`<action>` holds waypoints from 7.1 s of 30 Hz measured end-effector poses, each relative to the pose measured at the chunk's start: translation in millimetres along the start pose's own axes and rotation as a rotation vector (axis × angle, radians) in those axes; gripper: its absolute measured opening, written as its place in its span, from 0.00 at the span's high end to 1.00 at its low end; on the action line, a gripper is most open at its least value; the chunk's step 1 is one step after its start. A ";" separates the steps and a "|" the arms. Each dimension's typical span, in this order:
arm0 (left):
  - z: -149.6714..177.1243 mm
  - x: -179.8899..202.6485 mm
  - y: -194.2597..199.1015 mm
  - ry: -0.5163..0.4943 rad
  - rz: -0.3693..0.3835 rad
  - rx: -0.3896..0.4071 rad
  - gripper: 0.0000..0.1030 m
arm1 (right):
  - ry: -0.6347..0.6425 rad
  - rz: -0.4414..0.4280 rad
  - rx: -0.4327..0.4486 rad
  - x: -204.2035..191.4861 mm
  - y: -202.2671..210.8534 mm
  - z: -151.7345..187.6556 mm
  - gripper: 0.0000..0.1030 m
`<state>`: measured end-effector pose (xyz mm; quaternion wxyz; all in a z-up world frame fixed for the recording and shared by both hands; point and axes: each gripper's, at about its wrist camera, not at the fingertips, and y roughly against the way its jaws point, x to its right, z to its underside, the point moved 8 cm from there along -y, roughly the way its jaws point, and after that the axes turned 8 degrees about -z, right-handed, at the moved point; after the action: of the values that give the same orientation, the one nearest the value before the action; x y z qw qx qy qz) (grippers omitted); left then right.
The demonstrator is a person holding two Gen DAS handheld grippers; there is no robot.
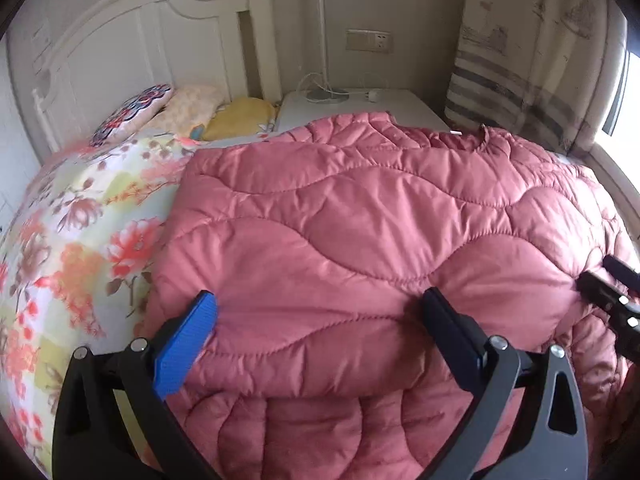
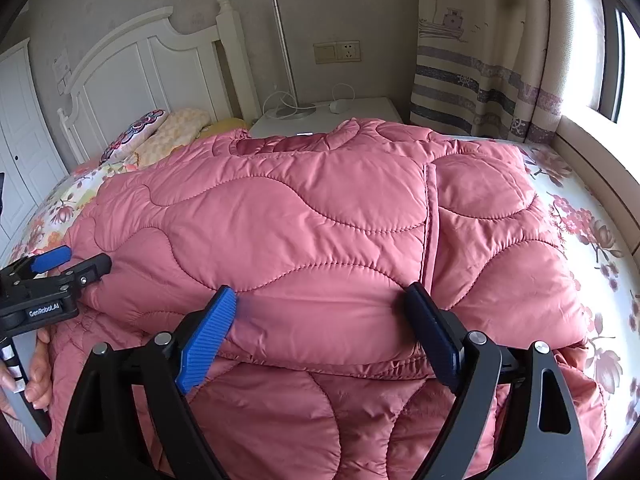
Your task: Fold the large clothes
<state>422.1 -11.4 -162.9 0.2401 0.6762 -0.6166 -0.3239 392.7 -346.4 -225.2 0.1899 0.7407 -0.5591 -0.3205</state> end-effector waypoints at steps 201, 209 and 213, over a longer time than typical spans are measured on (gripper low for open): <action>200.7 -86.5 168.0 0.346 0.565 0.040 0.84 | -0.204 -0.322 0.047 43.1 225.8 195.4 0.81; 170.6 -135.5 334.9 0.283 0.874 0.307 0.84 | -0.113 -0.724 0.291 7.0 388.6 155.6 0.82; 129.1 -140.3 356.1 0.281 0.899 0.434 0.69 | -0.009 -0.768 0.448 -12.4 428.8 99.8 0.82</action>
<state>81.5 92.8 27.7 0.2904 0.4155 -0.8611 0.0405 19.0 -456.6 -19.8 -0.1109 0.9161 -0.2998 -0.2419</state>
